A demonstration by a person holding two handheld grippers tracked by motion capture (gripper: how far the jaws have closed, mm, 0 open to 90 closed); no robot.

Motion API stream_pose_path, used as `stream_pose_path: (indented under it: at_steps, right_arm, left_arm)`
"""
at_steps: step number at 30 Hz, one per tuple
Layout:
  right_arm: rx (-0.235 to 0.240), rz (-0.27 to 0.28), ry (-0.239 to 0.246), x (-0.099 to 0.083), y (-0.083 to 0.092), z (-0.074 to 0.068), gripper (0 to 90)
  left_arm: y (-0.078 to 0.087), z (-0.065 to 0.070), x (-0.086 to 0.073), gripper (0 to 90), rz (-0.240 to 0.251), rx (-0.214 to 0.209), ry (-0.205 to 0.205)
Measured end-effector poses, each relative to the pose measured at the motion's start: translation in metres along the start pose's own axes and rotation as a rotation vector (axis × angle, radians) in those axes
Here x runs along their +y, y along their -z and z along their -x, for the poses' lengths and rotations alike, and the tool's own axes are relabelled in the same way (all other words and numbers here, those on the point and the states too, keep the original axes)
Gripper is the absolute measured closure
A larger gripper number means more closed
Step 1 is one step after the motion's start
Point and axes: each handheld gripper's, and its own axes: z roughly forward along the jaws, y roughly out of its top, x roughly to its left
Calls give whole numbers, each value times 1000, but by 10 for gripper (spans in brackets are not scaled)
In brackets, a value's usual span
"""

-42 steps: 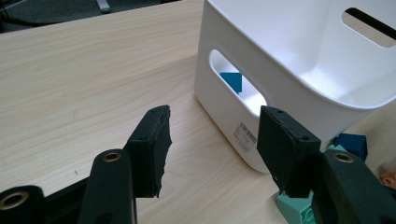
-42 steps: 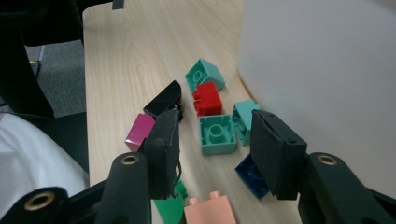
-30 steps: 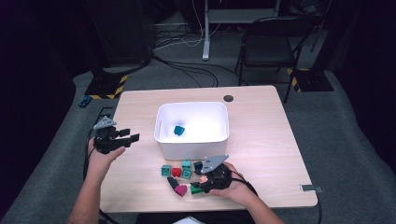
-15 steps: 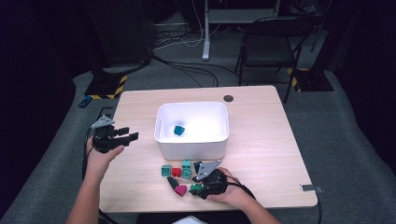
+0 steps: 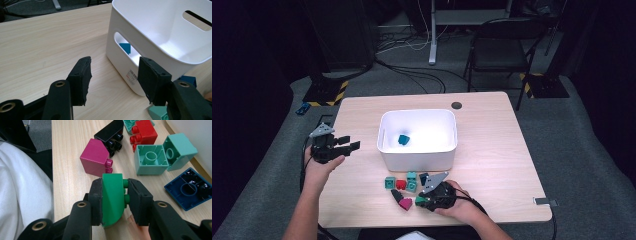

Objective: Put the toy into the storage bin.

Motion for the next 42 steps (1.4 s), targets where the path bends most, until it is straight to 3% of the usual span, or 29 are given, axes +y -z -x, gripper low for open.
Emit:
stream_pose_path:
  at_steps: [18, 23, 42]
  right_arm:
    - [-22, 27, -12, 11, 13, -1, 659]
    - [-24, 31, -42, 15, 20, 5, 660]
    - [-38, 67, -54, 58, 66, 12, 660]
  left_arm:
    - [4, -3, 0, 442, 14, 4, 11]
    - [3, -2, 0, 442, 13, -2, 7]
    - [6, -1, 1, 442, 19, -7, 4]
